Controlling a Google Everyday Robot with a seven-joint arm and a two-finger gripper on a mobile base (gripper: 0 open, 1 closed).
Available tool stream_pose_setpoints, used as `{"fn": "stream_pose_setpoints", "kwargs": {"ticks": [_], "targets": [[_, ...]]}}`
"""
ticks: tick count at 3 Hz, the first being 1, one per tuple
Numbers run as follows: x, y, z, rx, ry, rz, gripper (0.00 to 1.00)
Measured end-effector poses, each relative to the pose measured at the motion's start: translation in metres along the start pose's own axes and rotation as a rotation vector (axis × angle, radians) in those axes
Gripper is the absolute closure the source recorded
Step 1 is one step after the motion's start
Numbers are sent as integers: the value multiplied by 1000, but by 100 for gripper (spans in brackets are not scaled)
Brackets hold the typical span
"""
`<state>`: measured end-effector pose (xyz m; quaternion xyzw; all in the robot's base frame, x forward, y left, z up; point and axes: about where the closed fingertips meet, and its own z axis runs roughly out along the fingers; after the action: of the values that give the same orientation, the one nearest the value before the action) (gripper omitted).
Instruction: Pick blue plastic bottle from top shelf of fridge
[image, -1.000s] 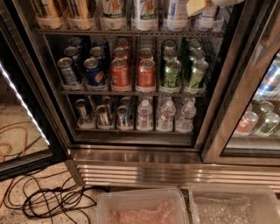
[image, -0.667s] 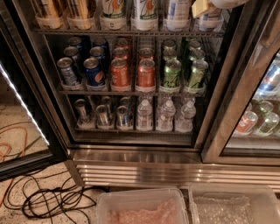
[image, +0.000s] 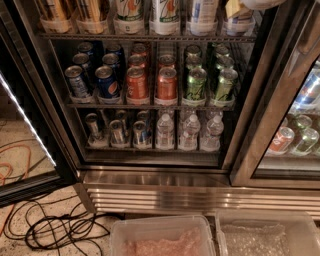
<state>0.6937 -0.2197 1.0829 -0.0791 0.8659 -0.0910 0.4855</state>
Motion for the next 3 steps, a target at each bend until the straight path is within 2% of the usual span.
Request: {"fn": "stream_pose_setpoints", "kwargs": {"ticks": [2, 3], "targets": [[-24, -15, 14, 44, -69, 38, 31], [-24, -13, 14, 45, -69, 38, 31]]}}
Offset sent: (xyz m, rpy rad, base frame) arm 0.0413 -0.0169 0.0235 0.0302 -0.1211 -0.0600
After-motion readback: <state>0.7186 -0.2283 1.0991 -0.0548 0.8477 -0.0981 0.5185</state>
